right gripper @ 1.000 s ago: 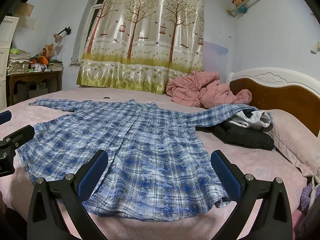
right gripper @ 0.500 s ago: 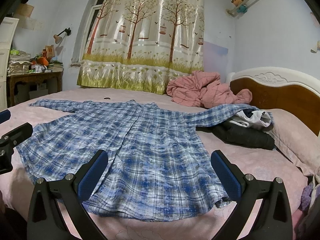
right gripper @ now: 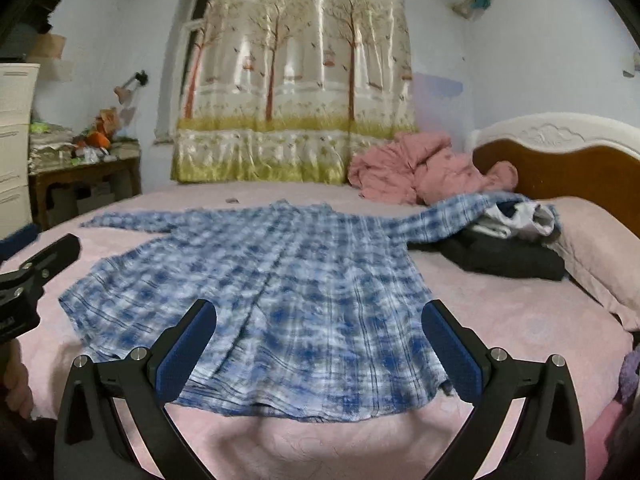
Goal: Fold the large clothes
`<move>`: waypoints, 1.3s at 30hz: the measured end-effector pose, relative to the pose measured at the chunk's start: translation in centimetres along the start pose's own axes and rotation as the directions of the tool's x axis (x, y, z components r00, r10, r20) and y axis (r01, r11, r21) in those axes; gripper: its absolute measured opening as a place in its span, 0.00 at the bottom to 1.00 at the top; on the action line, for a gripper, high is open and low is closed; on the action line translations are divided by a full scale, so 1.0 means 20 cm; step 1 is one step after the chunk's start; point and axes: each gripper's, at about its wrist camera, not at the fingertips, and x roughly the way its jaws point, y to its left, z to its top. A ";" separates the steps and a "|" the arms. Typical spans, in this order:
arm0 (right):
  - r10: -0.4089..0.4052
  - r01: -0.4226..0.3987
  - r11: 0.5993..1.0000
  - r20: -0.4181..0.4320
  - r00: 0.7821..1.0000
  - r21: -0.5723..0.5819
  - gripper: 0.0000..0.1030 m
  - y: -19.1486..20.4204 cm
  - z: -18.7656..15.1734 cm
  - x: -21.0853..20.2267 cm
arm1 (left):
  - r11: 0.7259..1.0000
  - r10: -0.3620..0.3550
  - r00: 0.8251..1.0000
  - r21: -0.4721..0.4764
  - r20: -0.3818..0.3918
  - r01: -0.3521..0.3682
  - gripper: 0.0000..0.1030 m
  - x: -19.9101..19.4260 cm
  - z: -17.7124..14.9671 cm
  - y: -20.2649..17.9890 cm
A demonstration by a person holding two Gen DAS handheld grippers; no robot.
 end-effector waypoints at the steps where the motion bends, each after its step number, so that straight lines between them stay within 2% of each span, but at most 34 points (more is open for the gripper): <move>1: -0.002 0.002 1.000 0.012 1.000 0.000 1.00 0.00 0.00 -0.01 | 0.999 -0.025 1.000 -0.022 0.009 0.026 1.00 -0.01 0.00 0.01; 3: 0.006 -0.006 1.000 0.008 1.000 0.009 1.00 0.00 0.01 -0.02 | 0.998 -0.032 0.999 -0.054 0.025 0.033 1.00 -0.02 0.01 0.03; 6: 0.025 -0.025 1.000 -0.012 1.000 0.009 1.00 -0.01 0.02 -0.03 | 0.999 0.043 0.997 -0.036 0.057 -0.041 1.00 -0.04 0.02 0.03; 11: -0.045 0.045 0.999 0.012 0.999 -0.015 1.00 -0.03 0.05 -0.08 | 0.998 0.050 0.998 0.031 0.040 -0.051 1.00 -0.08 0.06 0.03; 13: 0.009 -0.008 1.000 0.027 1.000 -0.026 1.00 -0.05 0.08 -0.10 | 0.990 0.135 0.989 0.024 0.063 -0.137 1.00 -0.11 0.07 0.05; 14: 0.025 -0.024 0.999 0.026 0.999 -0.031 1.00 -0.07 0.09 -0.11 | 0.987 0.156 0.985 0.023 0.068 -0.157 1.00 -0.12 0.07 0.07; 16: 0.034 -0.036 0.997 -0.023 0.999 -0.074 1.00 -0.09 0.10 -0.08 | 0.990 0.126 0.991 0.056 0.040 -0.128 1.00 -0.10 0.06 0.11; 18: 0.028 -0.041 0.991 -0.098 0.995 -0.129 1.00 -0.11 0.09 -0.02 | 0.985 0.104 0.994 0.141 -0.030 -0.099 1.00 -0.03 0.02 0.13; 20: 0.004 -0.033 0.985 -0.169 0.986 -0.171 1.00 -0.13 0.06 0.05 | 0.972 0.081 0.989 0.228 -0.124 -0.051 0.99 0.05 -0.04 0.13; 21: 0.010 -0.053 0.980 -0.217 0.976 -0.192 1.00 -0.14 0.03 0.10 | 0.966 0.061 0.981 0.259 -0.183 -0.011 0.98 0.10 -0.07 0.12; 23: 0.036 -0.117 0.965 -0.323 0.946 -0.236 1.00 -0.14 -0.05 0.18 | 0.949 0.016 0.949 0.302 -0.314 0.084 0.95 0.18 -0.16 0.12; 25: 0.046 -0.171 0.946 -0.405 0.913 -0.277 1.00 -0.11 -0.14 0.25 | 0.937 -0.018 0.903 0.309 -0.428 0.165 0.95 0.25 -0.24 0.11; 26: 0.047 -0.190 0.938 -0.434 0.900 -0.291 0.99 -0.10 -0.18 0.27 | 0.934 -0.024 0.874 0.300 -0.486 0.193 0.95 0.29 -0.28 0.11; 27: 0.042 -0.207 0.928 -0.464 0.885 -0.309 0.99 -0.08 -0.22 0.30 | 0.933 -0.020 0.856 0.297 -0.517 0.201 0.95 0.31 -0.30 0.10; 30: 0.030 -0.225 0.916 -0.502 0.864 -0.332 0.99 -0.04 -0.30 0.37 | 0.926 -0.014 0.830 0.305 -0.558 0.220 0.95 0.36 -0.35 0.08; 32: 0.051 -0.234 0.929 -0.525 0.850 -0.288 0.99 -0.04 -0.31 0.42 | 0.911 -0.023 0.810 0.322 -0.586 0.259 0.95 0.37 -0.38 0.03; 33: 0.065 -0.232 0.939 -0.532 0.844 -0.253 0.99 -0.05 -0.31 0.45 | 0.910 -0.019 0.808 0.324 -0.589 0.258 0.95 0.38 -0.39 0.03; 35: 0.048 -0.194 0.954 -0.524 0.850 -0.228 0.99 -0.09 -0.31 0.48 | 0.925 -0.034 0.785 0.279 -0.618 0.260 0.95 0.40 -0.38 0.04; 37: -0.027 -0.114 0.958 -0.481 0.877 -0.262 0.99 -0.10 -0.31 0.49 | 0.939 -0.064 0.766 0.222 -0.640 0.264 0.96 0.41 -0.38 0.09; 38: -0.038 -0.097 0.961 -0.470 0.882 -0.260 0.99 -0.11 -0.31 0.49 | 0.944 -0.066 0.760 0.207 -0.647 0.258 0.96 0.42 -0.39 0.10; 39: -0.049 -0.077 0.965 -0.463 0.885 -0.250 0.99 -0.13 -0.31 0.49 | 0.948 -0.059 0.763 0.204 -0.643 0.245 0.97 0.42 -0.39 0.12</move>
